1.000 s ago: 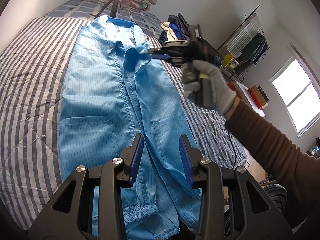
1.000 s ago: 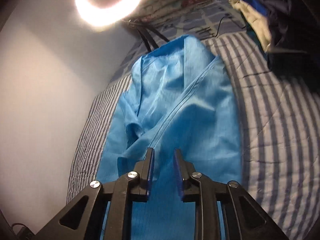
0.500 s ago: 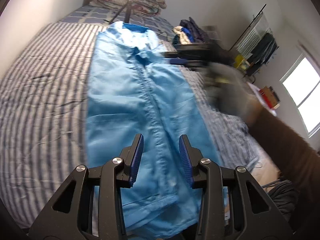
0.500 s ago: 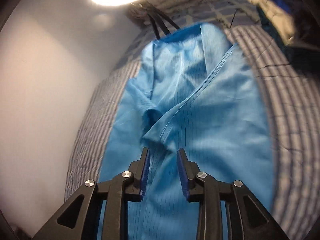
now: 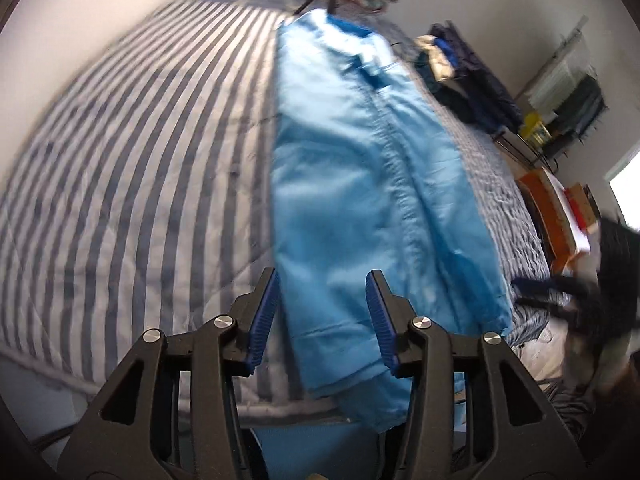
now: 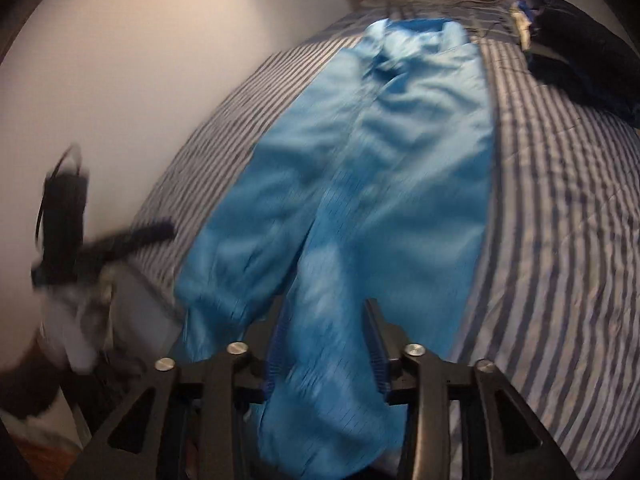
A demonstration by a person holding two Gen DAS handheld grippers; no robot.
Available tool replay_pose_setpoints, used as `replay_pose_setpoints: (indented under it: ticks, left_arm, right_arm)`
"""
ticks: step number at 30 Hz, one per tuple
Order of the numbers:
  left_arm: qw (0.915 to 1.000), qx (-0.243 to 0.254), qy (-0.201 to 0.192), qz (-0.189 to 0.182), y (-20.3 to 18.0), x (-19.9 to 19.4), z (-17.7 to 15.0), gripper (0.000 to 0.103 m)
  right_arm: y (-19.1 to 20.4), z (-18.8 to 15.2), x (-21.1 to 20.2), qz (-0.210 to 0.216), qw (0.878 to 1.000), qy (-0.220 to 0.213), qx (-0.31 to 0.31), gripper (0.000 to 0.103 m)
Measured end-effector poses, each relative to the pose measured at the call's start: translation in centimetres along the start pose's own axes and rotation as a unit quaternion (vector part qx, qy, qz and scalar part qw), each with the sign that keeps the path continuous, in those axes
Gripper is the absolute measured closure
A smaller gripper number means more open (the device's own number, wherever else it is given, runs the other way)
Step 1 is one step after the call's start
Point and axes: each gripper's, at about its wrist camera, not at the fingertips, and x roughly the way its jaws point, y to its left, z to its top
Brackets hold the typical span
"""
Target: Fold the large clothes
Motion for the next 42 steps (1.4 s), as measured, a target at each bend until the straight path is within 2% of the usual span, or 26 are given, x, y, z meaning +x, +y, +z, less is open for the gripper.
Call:
replay_pose_setpoints:
  ticks: [2, 3, 7, 8, 11, 14, 15, 16, 18, 19, 21, 22, 24, 26, 27, 28, 29, 31, 32, 33, 36, 38, 40, 41, 42]
  left_arm:
    - [0.9997, -0.021, 0.014, 0.001, 1.0, 0.8, -0.8, 0.057]
    - [0.9994, -0.027, 0.021, 0.001, 1.4, 1.1, -1.3, 0.057]
    - [0.999, -0.032, 0.03, 0.004, 2.0, 1.5, -2.2, 0.057]
    - [0.999, -0.032, 0.031, 0.001, 2.0, 1.5, -2.3, 0.057]
    - [0.9982, -0.042, 0.04, -0.015, 2.3, 1.9, -2.8, 0.057]
    - [0.9948, -0.076, 0.049, -0.047, 3.1, 2.4, -3.1, 0.057]
    - [0.9939, -0.083, 0.051, -0.053, 3.2, 2.4, -3.0, 0.057]
    - [0.9928, -0.09, 0.052, -0.059, 3.4, 2.5, -3.1, 0.057]
    - [0.9917, -0.093, 0.055, -0.07, 3.6, 2.5, -3.1, 0.057]
    - [0.9913, -0.093, 0.056, -0.075, 3.6, 2.6, -3.1, 0.057]
    - [0.9891, -0.1, 0.064, -0.088, 3.6, 3.0, -3.1, 0.057]
    - [0.9871, -0.107, 0.069, -0.098, 3.6, 3.3, -3.2, 0.057]
    - [0.9857, -0.11, 0.071, -0.106, 3.4, 3.6, -3.1, 0.057]
    - [0.9859, -0.1, 0.076, -0.111, 2.7, 3.8, -3.1, 0.072]
    - [0.9862, -0.092, 0.082, -0.111, 2.2, 4.1, -3.1, 0.094]
    - [0.9877, -0.081, 0.084, -0.104, 1.8, 4.2, -3.2, 0.097]
    - [0.9901, -0.069, 0.079, -0.093, 1.3, 4.1, -3.2, 0.098]
    - [0.9921, -0.053, 0.07, -0.089, 0.8, 3.6, -3.2, 0.101]
    - [0.9929, -0.049, 0.063, -0.088, 0.8, 3.0, -3.1, 0.101]
    - [0.9934, -0.048, 0.058, -0.087, 0.8, 2.5, -3.0, 0.101]
    - [0.9944, -0.046, 0.037, -0.087, 1.0, 0.9, -2.7, 0.101]
    - [0.9945, -0.049, 0.042, -0.082, 1.3, 1.1, -2.9, 0.101]
    - [0.993, -0.057, 0.057, -0.086, 1.7, 2.0, -3.2, 0.101]
    - [0.9917, -0.065, 0.064, -0.091, 1.9, 2.4, -3.3, 0.101]
    - [0.9905, -0.074, 0.069, -0.093, 2.1, 2.7, -3.4, 0.092]
  right_arm:
    - [1.6, -1.5, 1.0, -0.021, 0.999, 0.011, -0.022, 0.061]
    - [2.0, -2.1, 1.7, -0.028, 0.999, 0.017, -0.022, 0.07]
    - [2.4, -2.9, 3.6, -0.026, 0.999, 0.023, -0.002, 0.08]
    - [2.5, -2.8, 4.1, -0.029, 0.999, 0.024, -0.002, 0.085]
    - [3.1, -2.0, 5.2, -0.004, 1.0, 0.028, 0.007, 0.087]
    - [3.9, -1.9, 5.0, -0.004, 0.999, 0.041, -0.015, 0.082]
    - [3.8, -1.9, 4.3, 0.008, 0.999, 0.037, -0.016, 0.076]
    - [3.3, -2.2, 2.9, 0.037, 0.999, 0.024, -0.008, 0.074]
    - [1.8, -2.7, 0.6, 0.063, 0.998, -0.004, 0.015, 0.07]
    - [0.6, -3.1, -0.7, 0.055, 0.998, -0.022, 0.029, 0.067]
    - [-1.6, -3.9, -2.1, 0.021, 0.997, -0.044, 0.056, 0.052]
    - [-3.7, -4.5, -2.7, -0.005, 0.995, -0.049, 0.085, 0.05]
    - [-6.4, -5.2, -3.0, -0.021, 0.99, -0.05, 0.13, 0.05]
    - [-8.5, -5.9, -2.6, -0.027, 0.986, -0.045, 0.156, 0.05]
    - [-9.3, -6.2, -2.1, -0.016, 0.985, -0.038, 0.167, 0.05]
    - [-9.7, -6.6, -1.4, 0.008, 0.984, -0.031, 0.178, 0.05]
    - [-9.8, -6.8, -1.0, 0.027, 0.982, -0.026, 0.185, 0.052]
    - [-9.4, -7.0, 0.1, 0.052, 0.981, -0.013, 0.189, 0.062]
    - [-8.8, -6.8, 0.4, 0.061, 0.982, -0.016, 0.18, 0.081]
    - [-8.4, -6.7, 0.7, 0.081, 0.98, -0.012, 0.179, 0.095]
    - [-7.3, -6.4, 0.3, 0.125, 0.973, -0.033, 0.192, 0.1]
    - [-6.9, -6.3, 0.4, 0.118, 0.975, -0.027, 0.186, 0.1]
    - [-7.0, -6.1, 0.8, 0.084, 0.983, -0.005, 0.165, 0.096]
    - [-7.0, -6.1, 1.1, 0.077, 0.984, 0.001, 0.164, 0.088]
    - [-7.4, -6.3, 1.0, 0.083, 0.982, 0.004, 0.171, 0.073]
